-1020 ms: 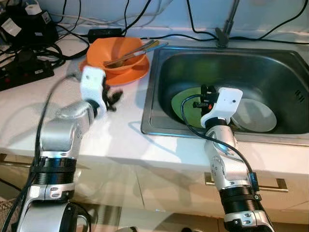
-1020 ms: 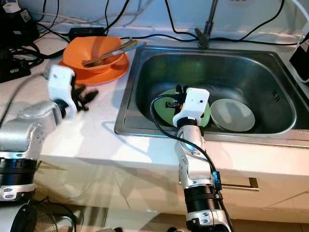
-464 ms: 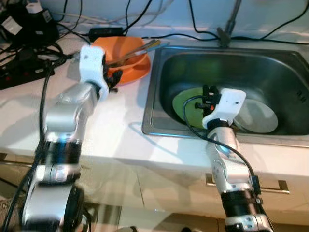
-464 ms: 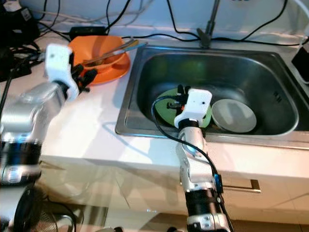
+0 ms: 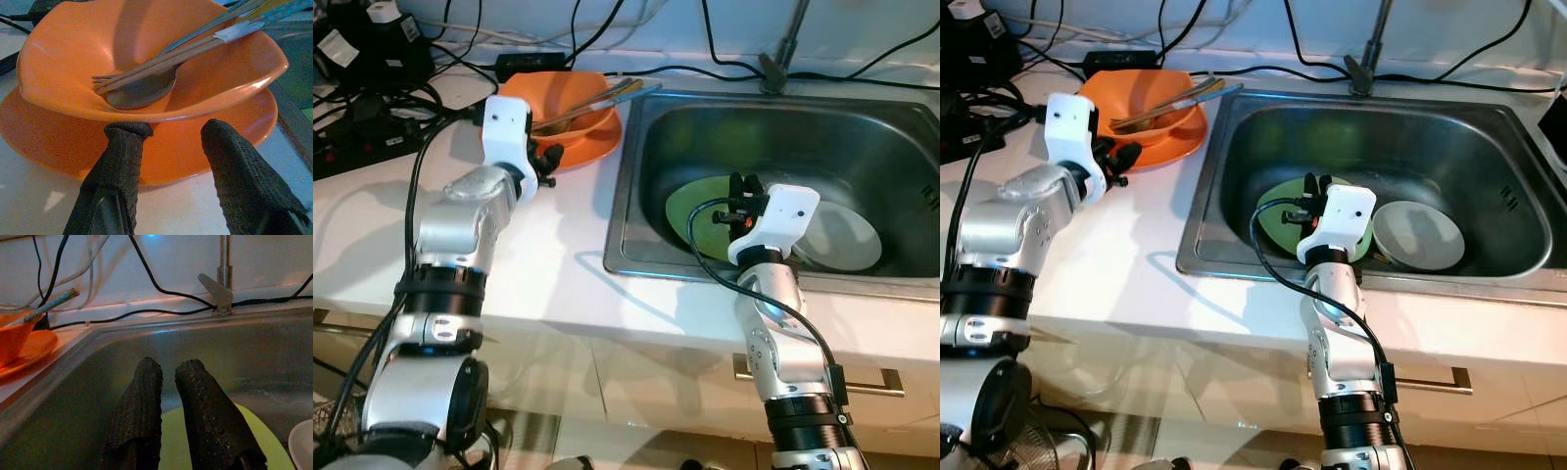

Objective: Kitchen organization

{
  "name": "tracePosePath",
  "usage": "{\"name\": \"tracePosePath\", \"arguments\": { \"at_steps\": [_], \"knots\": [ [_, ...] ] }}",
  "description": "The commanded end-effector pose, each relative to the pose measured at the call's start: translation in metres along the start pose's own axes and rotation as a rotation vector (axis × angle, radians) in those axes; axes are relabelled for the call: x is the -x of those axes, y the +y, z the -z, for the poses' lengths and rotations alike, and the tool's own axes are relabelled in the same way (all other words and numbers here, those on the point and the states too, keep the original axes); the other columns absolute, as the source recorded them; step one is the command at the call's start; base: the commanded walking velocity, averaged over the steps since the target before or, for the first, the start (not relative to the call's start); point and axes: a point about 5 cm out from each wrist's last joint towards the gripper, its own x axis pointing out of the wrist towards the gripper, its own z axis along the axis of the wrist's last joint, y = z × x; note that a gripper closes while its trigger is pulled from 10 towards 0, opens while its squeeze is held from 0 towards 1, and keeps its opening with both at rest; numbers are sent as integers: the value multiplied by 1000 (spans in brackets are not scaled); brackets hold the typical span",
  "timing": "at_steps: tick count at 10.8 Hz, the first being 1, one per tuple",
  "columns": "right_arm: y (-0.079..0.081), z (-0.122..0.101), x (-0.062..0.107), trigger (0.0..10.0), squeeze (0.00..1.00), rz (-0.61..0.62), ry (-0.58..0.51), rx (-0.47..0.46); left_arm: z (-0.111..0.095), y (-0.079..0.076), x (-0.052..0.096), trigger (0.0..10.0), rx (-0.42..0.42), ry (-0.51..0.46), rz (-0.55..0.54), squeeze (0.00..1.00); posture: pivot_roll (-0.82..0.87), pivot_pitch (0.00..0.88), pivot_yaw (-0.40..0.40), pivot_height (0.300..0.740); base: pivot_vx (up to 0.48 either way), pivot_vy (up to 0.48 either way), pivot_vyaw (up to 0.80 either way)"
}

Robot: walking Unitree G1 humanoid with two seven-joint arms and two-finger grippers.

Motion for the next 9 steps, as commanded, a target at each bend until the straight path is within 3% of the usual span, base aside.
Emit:
{"name": "tracePosePath", "arguments": {
  "at_steps": [1, 4, 9],
  "knots": [
    [-7, 29, 14, 10000, 0, 27, 133, 7, -4, 3, -2, 10000, -7, -13, -11, 0, 157, 177, 46, 740, 0, 0, 0],
    [-8, 29, 19, 10000, 0, 32, 142, 10, -4, 4, -9, 10000, -13, 2, -16, 0, 142, 196, 49, 740, 0, 0, 0],
    [-15, 27, 28, 10000, 0, 58, 158, 26, 4, -9, -29, 10000, 6, 46, 36, 0, 108, 223, 54, 740, 0, 0, 0]
  ]
}}
